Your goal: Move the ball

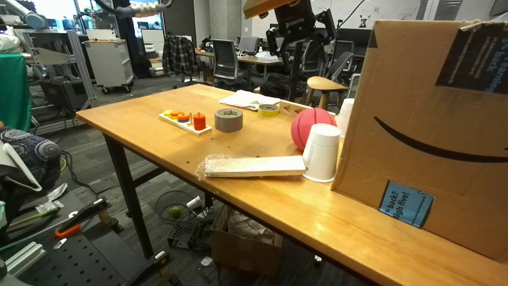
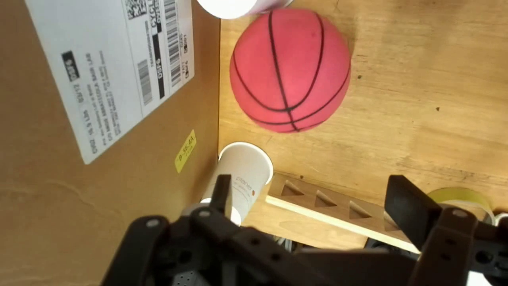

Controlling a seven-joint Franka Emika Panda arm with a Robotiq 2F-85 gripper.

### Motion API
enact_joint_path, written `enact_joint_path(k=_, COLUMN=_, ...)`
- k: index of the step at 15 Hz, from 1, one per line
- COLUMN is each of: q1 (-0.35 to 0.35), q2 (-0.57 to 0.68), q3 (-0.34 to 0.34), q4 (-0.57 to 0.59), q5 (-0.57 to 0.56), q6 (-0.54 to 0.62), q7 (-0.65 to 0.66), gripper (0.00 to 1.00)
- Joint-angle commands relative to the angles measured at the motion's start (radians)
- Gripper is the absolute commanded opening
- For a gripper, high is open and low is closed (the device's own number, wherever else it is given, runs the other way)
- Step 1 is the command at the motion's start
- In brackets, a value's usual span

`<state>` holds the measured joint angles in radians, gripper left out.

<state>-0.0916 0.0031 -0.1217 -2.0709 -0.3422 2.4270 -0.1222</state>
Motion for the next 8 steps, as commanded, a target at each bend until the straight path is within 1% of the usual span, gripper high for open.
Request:
enact_joint_path(k=1, q1=0.013, q2=-0.136, q3=0.033, q4=-0.185, q5=-0.102, q6=0.033, q7=0.114, gripper=1.0)
enact_joint_path(k=4, q1=0.023, q2=-0.204, q3=0.073, q4=-0.291, q5=-0.12, q6=0.024, q7=0.155, gripper=1.0)
enact_joint_path(k=8, q1=0.048, q2=-0.252, q3=0.109, q4=-0.375, q5=-0.059, q6=0.015, q7=0.108, gripper=1.0)
